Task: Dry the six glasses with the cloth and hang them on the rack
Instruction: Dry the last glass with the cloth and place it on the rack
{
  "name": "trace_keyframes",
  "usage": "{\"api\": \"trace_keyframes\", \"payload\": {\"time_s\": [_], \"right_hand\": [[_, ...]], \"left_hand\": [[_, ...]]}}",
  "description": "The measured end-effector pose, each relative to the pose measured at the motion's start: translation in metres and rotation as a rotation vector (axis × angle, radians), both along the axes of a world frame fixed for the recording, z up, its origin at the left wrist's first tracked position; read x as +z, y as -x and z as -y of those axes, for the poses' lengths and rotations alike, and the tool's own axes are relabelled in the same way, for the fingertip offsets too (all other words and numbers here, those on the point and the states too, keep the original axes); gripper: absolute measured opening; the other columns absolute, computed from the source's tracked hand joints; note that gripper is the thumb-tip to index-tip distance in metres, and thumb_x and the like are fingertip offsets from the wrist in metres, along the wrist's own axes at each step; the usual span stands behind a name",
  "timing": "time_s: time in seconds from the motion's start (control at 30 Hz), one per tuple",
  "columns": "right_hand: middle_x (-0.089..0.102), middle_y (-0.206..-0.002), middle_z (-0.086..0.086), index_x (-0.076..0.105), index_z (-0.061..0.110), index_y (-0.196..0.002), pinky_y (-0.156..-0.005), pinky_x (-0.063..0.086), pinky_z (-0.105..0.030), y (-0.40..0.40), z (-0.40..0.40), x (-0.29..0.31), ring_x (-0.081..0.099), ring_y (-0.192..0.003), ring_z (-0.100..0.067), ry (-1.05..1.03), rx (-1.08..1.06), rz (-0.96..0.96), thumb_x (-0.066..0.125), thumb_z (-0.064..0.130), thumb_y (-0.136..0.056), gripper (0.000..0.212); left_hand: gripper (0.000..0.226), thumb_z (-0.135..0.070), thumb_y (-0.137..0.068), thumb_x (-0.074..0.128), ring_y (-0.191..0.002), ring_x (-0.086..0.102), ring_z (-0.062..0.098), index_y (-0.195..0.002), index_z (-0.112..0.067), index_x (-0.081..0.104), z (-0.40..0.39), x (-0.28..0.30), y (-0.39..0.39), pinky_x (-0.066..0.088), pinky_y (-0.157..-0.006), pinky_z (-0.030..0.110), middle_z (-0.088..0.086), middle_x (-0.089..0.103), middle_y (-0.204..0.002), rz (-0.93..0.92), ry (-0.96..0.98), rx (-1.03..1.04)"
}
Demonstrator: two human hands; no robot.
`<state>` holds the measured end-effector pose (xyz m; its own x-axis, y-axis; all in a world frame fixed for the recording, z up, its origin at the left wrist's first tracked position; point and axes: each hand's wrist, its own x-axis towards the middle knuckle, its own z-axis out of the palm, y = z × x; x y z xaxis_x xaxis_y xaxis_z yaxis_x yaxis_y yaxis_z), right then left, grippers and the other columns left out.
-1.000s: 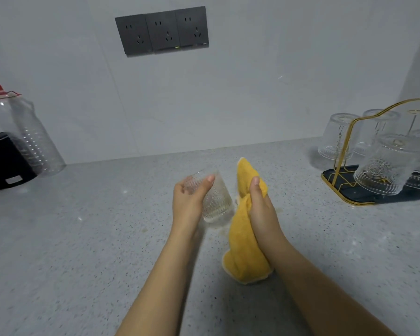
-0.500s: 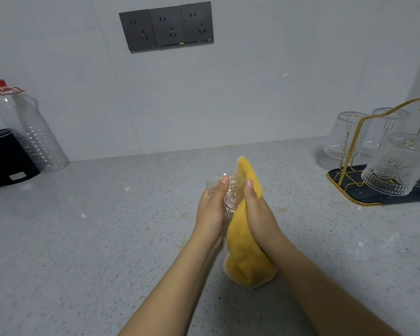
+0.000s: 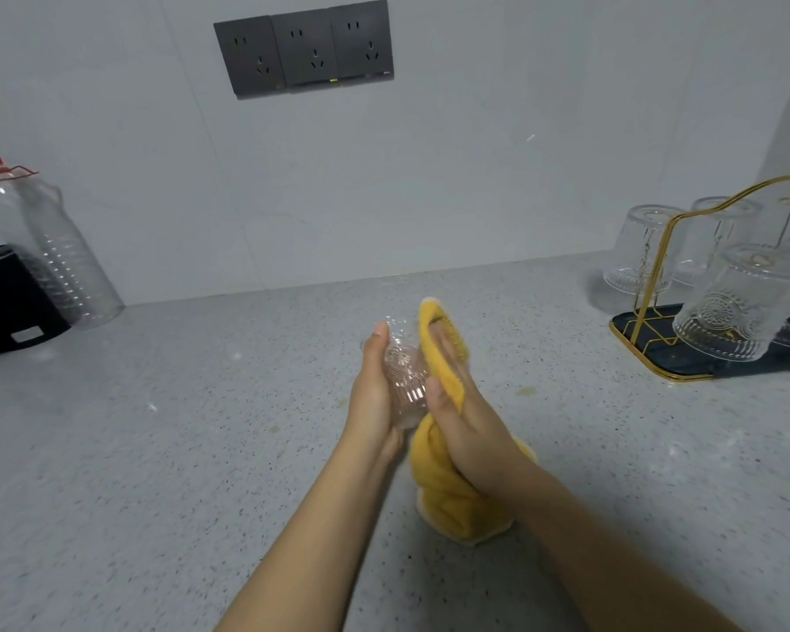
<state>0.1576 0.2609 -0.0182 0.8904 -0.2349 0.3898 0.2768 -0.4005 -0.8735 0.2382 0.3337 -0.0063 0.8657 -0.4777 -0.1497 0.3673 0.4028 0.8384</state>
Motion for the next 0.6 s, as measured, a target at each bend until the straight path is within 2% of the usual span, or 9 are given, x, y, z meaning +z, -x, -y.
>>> {"api": "trace_keyframes", "payload": {"time_s": [0.07,0.13,0.23,0.3,0.37,0.4,0.47,0.53,0.6], "right_hand": [[0.003,-0.153,0.028,0.007,0.046,-0.142,-0.112,0.010,-0.015,0.000,-0.001,-0.005,0.002,-0.139,0.010,0.014,0.033,0.013,0.026,0.048,-0.094,0.052],[0.015,-0.154,0.021,0.014,0.040,-0.145,-0.110,0.017,-0.013,-0.002,0.003,0.001,0.014,-0.139,0.005,-0.116,0.012,-0.036,0.024,0.052,-0.094,0.053],[0.048,-0.140,-0.002,0.040,0.022,-0.139,-0.108,0.033,-0.034,-0.006,0.013,0.016,0.045,-0.126,-0.017,-0.446,-0.069,-0.296,0.024,0.058,-0.091,0.062],[0.053,-0.127,0.003,0.043,0.018,-0.137,-0.102,0.036,-0.030,-0.007,0.015,0.021,0.049,-0.116,-0.015,-0.519,-0.094,-0.328,0.023,0.058,-0.092,0.063],[0.052,-0.106,0.010,0.042,0.019,-0.137,-0.091,0.034,-0.023,-0.004,0.011,0.020,0.048,-0.103,-0.008,-0.490,-0.092,-0.296,0.022,0.054,-0.094,0.059],[0.051,-0.103,0.013,0.041,0.021,-0.138,-0.089,0.033,-0.020,-0.003,0.008,0.018,0.048,-0.101,-0.006,-0.471,-0.097,-0.275,0.022,0.053,-0.094,0.058],[0.050,-0.121,0.017,0.034,0.026,-0.142,-0.089,0.033,-0.011,0.001,0.001,0.013,0.047,-0.116,-0.005,-0.419,-0.087,-0.189,0.024,0.055,-0.090,0.060],[0.034,-0.146,0.016,0.021,0.031,-0.146,-0.091,0.028,0.000,0.002,-0.003,0.009,0.032,-0.132,0.000,-0.351,-0.088,-0.085,0.026,0.056,-0.088,0.063],[0.016,-0.152,0.022,0.012,0.035,-0.146,-0.096,0.019,0.002,-0.002,-0.003,0.005,0.017,-0.136,0.010,-0.240,-0.120,-0.001,0.026,0.054,-0.093,0.059]], "left_hand": [[0.074,-0.057,-0.082,0.058,-0.105,0.070,0.031,-0.139,-0.010,0.050,-0.003,-0.001,-0.003,0.061,-0.078,0.040,0.021,0.068,-0.121,-0.014,0.016,0.012],[0.072,-0.058,-0.079,0.059,-0.107,0.069,0.032,-0.131,-0.008,0.057,-0.002,-0.002,0.000,0.057,-0.091,0.045,0.021,0.068,-0.120,0.031,-0.016,-0.029],[0.062,-0.053,-0.076,0.057,-0.104,0.070,0.030,-0.115,-0.006,0.067,0.002,-0.002,0.006,0.053,-0.096,0.043,0.019,0.071,-0.114,0.138,-0.036,-0.083],[0.059,-0.050,-0.078,0.056,-0.104,0.070,0.029,-0.114,-0.006,0.068,0.003,-0.001,0.008,0.053,-0.094,0.040,0.017,0.072,-0.112,0.170,-0.014,-0.084],[0.050,-0.047,-0.084,0.054,-0.098,0.072,0.026,-0.109,-0.007,0.069,0.003,-0.001,0.006,0.056,-0.087,0.038,0.015,0.074,-0.106,0.161,0.012,-0.070],[0.045,-0.046,-0.088,0.052,-0.094,0.073,0.024,-0.106,-0.008,0.069,0.002,0.001,0.005,0.057,-0.084,0.036,0.013,0.075,-0.102,0.154,0.018,-0.064],[0.047,-0.048,-0.093,0.048,-0.093,0.073,0.023,-0.108,-0.008,0.069,0.001,0.000,0.001,0.059,-0.084,0.036,0.013,0.075,-0.102,0.128,0.007,-0.035],[0.064,-0.062,-0.088,0.052,-0.106,0.069,0.025,-0.121,-0.010,0.064,0.001,0.000,0.000,0.054,-0.096,0.041,0.012,0.071,-0.116,0.161,-0.102,0.067],[0.077,-0.075,-0.084,0.045,-0.119,0.060,0.017,-0.132,-0.015,0.056,0.002,-0.003,0.001,0.046,-0.106,0.040,0.002,0.062,-0.131,0.298,-0.284,0.128]]}}
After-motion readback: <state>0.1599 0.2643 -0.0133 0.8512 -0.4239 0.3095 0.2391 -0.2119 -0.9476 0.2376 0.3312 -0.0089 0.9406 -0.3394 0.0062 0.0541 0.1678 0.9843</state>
